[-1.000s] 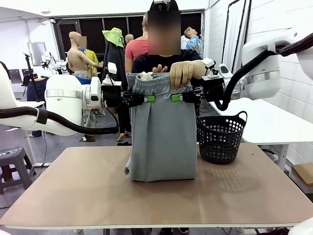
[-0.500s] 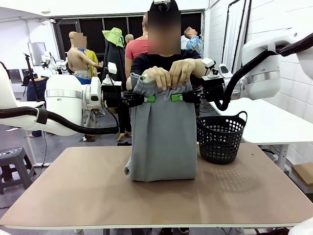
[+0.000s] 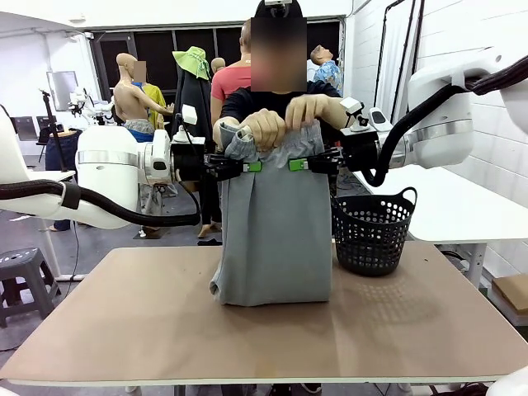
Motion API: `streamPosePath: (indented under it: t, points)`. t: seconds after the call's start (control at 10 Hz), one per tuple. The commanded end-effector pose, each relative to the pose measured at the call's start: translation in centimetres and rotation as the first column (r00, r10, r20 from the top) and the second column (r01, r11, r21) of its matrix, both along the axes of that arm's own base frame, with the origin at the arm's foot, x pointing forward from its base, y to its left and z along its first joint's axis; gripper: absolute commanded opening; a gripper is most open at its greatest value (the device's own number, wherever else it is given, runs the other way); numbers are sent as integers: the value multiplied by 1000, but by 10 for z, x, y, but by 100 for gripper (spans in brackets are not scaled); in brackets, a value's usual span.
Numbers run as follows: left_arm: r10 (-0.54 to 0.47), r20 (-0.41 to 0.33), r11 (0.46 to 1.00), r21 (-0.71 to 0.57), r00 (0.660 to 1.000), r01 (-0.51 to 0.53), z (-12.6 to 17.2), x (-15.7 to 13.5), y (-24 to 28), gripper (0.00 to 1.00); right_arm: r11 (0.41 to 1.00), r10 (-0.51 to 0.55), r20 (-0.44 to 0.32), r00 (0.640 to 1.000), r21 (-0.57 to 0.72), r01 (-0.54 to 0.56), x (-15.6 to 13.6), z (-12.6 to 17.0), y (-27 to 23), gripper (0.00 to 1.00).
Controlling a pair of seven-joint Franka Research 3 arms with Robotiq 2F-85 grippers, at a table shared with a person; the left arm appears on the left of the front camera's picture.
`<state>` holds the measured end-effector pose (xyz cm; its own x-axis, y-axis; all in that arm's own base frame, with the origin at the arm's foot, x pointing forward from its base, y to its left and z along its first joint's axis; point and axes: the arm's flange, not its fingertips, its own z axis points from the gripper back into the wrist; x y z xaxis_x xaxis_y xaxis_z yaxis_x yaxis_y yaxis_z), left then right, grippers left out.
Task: Fold the training pants.
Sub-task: Release the ends of the Training pants and then grab the overlapped ends.
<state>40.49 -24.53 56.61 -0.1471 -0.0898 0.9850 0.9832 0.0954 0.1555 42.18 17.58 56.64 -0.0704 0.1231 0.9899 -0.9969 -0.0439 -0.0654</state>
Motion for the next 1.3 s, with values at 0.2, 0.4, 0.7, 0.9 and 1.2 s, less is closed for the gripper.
streamPosePath:
  t: [0.2, 0.4, 0.7, 0.9, 1.2]
  points:
    - [12, 3, 1000, -7, 1000, -12, 3, -1, 0, 0, 1000, -9, -1, 1000, 10, 9, -3, 1, 1, 0]
    - [12, 3, 1000, -7, 1000, -12, 3, -1, 0, 0, 1000, -9, -1, 1000, 10, 9, -3, 1, 1, 0]
    - [12, 3, 1000, -7, 1000, -12, 3, -1, 0, 0, 1000, -9, -1, 1000, 10, 9, -3, 1, 1, 0]
    - [12, 3, 1000, -7, 1000, -12, 3, -1, 0, 0, 1000, -9, -1, 1000, 10, 9, -3, 1, 1, 0]
    - [12, 3, 1000, -7, 1000, -12, 3, -1, 0, 0, 1000, -9, -1, 1000, 10, 9, -3, 1, 1, 0]
